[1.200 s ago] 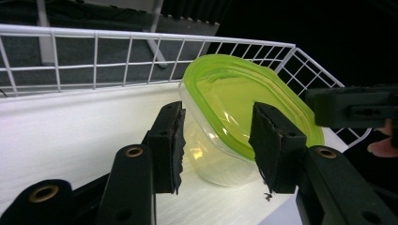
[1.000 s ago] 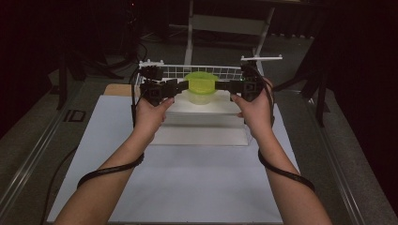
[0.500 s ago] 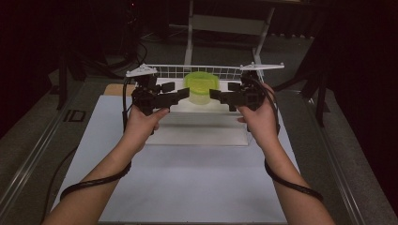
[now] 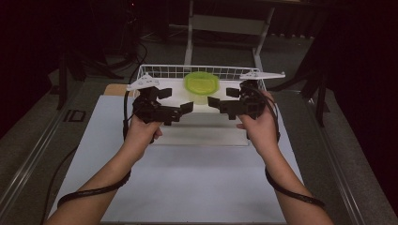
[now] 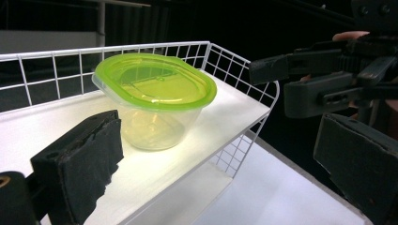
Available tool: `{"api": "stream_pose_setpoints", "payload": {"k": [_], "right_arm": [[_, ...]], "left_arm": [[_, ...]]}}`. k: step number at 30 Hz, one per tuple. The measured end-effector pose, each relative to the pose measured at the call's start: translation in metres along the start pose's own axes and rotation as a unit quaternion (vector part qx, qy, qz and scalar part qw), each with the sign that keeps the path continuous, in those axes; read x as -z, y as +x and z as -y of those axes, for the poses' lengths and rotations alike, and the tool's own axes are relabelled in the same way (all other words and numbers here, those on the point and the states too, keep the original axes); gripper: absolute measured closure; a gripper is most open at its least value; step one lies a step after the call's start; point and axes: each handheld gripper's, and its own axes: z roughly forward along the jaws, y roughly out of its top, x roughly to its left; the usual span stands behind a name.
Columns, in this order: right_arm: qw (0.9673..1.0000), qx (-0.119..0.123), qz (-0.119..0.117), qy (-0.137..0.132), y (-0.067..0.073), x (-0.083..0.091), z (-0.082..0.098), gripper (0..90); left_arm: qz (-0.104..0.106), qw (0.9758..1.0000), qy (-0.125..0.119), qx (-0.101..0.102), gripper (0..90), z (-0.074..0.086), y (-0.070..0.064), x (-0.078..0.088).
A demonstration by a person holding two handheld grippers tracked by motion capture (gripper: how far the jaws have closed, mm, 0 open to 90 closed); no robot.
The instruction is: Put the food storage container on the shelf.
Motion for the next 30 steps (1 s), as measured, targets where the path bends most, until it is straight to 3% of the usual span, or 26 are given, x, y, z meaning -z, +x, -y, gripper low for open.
{"api": "stream_pose_setpoints", "payload": {"k": [4, 12, 22, 30], "right_arm": [[0.9999, 0.006, -0.001, -0.008, 0.002, 0.003, 0.005, 15.3], [0.9997, 0.013, -0.015, -0.01, 0.008, 0.008, 0.026, 15.3], [0.9989, 0.041, -0.02, -0.013, 0.013, 0.012, 0.07, 15.3], [0.998, 0.057, -0.024, -0.012, 0.018, 0.017, 0.101, 15.3]], "left_arm": [[-0.002, 0.9998, -0.009, -0.016, 2.2, 0.007, -0.002, 0.001], [0.02, 0.9993, 0.001, -0.031, 2.3, 0.026, -0.01, 0.007], [0.05, 0.9972, 0.01, -0.054, 2.3, 0.051, -0.033, 0.016], [0.058, 0.9962, 0.013, -0.064, 2.3, 0.071, -0.046, 0.02]]}}
